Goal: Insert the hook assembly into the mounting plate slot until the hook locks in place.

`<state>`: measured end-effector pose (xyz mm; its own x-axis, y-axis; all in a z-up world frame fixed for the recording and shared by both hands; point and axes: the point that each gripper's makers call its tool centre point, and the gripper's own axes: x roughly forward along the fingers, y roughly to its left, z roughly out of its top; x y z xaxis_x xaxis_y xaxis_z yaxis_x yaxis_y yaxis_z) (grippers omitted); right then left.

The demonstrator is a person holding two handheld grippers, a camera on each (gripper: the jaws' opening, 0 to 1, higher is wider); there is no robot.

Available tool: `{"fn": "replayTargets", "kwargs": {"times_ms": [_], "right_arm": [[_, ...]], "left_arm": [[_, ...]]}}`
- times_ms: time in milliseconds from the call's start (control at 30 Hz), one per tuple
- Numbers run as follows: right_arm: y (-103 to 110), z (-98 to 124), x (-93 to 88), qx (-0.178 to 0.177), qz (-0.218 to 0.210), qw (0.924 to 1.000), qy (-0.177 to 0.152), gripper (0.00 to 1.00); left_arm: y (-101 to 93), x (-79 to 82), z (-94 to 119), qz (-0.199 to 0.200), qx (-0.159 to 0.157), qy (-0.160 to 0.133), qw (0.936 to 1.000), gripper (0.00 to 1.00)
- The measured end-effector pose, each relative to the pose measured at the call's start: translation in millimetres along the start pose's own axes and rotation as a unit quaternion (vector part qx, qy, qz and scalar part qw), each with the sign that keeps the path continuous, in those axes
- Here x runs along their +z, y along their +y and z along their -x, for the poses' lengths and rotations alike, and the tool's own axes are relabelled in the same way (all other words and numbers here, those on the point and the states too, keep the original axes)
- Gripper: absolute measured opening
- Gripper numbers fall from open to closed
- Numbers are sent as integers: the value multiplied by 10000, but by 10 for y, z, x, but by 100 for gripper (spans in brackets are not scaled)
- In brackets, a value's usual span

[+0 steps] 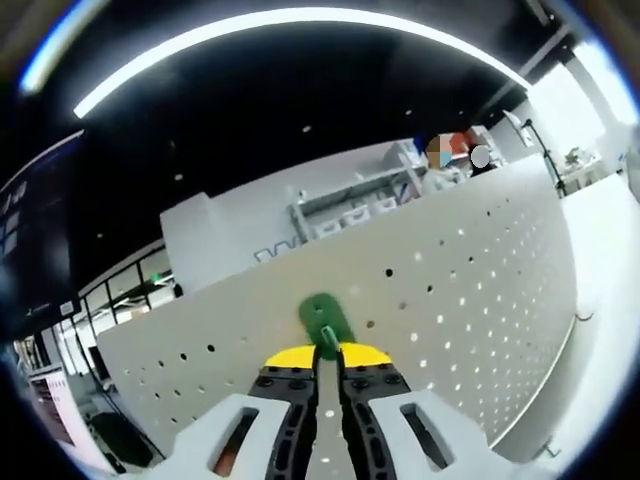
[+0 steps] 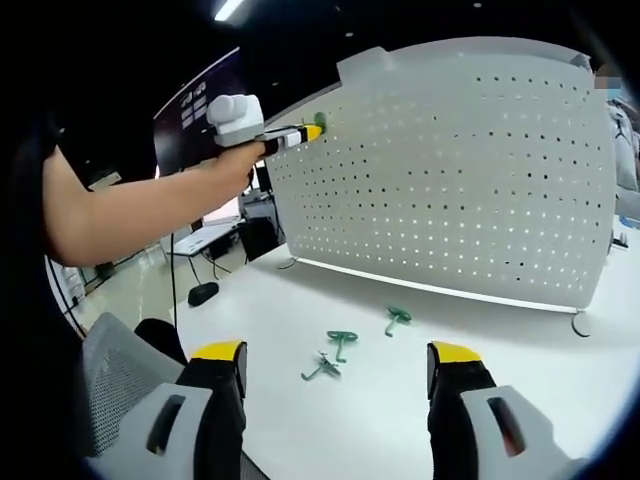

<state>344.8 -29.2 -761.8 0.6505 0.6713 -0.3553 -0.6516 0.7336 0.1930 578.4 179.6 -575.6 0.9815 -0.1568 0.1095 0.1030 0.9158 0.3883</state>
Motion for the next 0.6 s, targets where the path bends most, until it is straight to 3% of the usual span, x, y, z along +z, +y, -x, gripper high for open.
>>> {"fn": "replayTargets", "kwargs": {"times_ms": [67,167,600], "right_arm": [[10,-5,3,15,8,10000,-4,72],[8,-6,-6,14,17,10000,21,72],[-1,-4,0,5,18,10000,4,72]], "left_arm": [[15,-7,-2,50,10,6,10000,2],[2,13,30,313,14,-54,9995,8],[-77,37,75,279,-72,-70,9996,11]]}}
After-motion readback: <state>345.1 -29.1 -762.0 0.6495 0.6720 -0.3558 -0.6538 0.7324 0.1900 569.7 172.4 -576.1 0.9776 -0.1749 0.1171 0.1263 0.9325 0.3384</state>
